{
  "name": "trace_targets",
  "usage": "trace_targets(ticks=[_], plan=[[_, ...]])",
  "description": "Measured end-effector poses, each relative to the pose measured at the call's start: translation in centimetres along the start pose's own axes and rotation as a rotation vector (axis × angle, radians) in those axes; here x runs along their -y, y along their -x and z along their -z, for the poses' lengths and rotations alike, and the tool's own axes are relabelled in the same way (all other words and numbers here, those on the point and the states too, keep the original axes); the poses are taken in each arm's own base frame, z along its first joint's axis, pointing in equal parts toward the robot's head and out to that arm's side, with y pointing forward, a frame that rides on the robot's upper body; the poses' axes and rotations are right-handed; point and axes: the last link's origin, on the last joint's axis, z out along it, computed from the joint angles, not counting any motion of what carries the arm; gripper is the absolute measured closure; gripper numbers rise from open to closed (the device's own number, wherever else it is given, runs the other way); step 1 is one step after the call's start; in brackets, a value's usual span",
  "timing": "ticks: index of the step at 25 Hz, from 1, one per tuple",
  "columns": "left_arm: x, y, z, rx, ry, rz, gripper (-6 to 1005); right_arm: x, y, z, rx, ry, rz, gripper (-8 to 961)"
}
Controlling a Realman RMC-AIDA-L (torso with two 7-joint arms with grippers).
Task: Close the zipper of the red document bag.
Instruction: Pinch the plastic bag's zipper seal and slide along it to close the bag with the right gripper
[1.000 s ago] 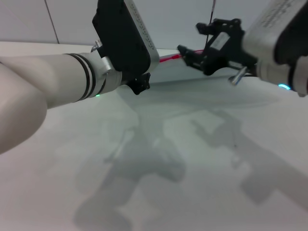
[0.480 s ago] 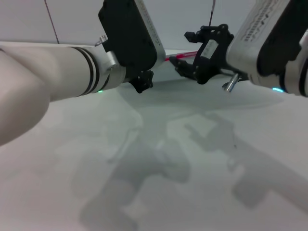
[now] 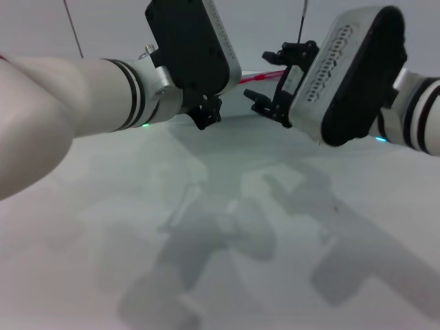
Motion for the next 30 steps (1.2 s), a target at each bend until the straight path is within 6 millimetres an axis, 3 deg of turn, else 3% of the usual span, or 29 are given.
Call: trace_targets(ticks=[13,30], plan=[[0.8,-0.2,0.2,-0.011,-0.030,-0.018,944,-1.6,0.6,-0.6,0.008,-0.052,0.073,379],[0.8,-0.2,-0.4,-0.033,-0.046,-0.026,943,-1.2,0.7,-0.9,0.033,-0.079,0.070,422]])
